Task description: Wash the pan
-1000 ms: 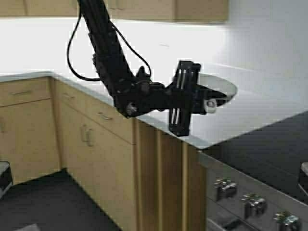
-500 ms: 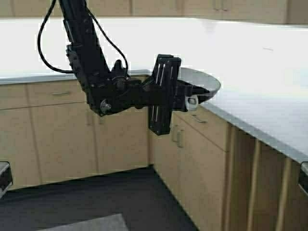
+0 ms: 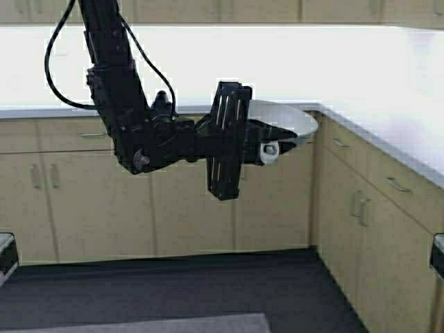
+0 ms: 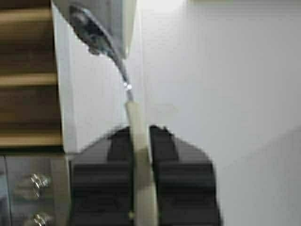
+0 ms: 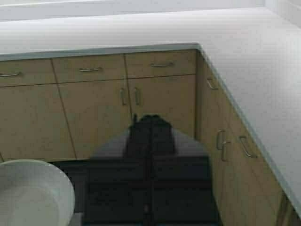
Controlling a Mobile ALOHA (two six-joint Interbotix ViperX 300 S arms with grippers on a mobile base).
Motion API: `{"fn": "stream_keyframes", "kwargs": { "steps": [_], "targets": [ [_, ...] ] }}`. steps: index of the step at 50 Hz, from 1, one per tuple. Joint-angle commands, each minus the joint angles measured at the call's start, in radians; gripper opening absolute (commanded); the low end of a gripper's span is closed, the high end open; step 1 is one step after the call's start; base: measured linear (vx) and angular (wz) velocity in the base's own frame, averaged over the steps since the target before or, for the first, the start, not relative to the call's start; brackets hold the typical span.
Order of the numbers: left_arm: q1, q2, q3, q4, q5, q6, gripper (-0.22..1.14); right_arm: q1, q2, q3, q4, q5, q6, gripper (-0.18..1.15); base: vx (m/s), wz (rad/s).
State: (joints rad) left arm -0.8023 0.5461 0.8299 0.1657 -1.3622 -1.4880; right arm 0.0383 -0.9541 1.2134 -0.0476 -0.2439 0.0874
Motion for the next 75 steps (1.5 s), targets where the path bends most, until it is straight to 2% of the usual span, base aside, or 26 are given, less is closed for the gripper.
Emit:
{"fn": "stream_keyframes", "kwargs": {
  "steps": [1, 40, 75],
  "targets": [
    [0.012, -0.015, -0.008, -0.002, -0.018, 0.008, 0.03, 0.0, 0.008, -0.009, -0.003, -0.005, 0.002, 0.06, 0.1, 0.48],
    [0.017, 0.029, -0.018, 0.003, -0.018, 0.008, 0.03, -0.002, 0.005, -0.014, -0.014, 0.014, 0.005, 0.06, 0.12, 0.58],
    [0.018, 0.028, -0.003, 0.006, -0.091, -0.038, 0.03, 0.0, 0.049, -0.017, -0.025, 0.014, 0.0, 0.06, 0.15, 0.49]
  ]
}}
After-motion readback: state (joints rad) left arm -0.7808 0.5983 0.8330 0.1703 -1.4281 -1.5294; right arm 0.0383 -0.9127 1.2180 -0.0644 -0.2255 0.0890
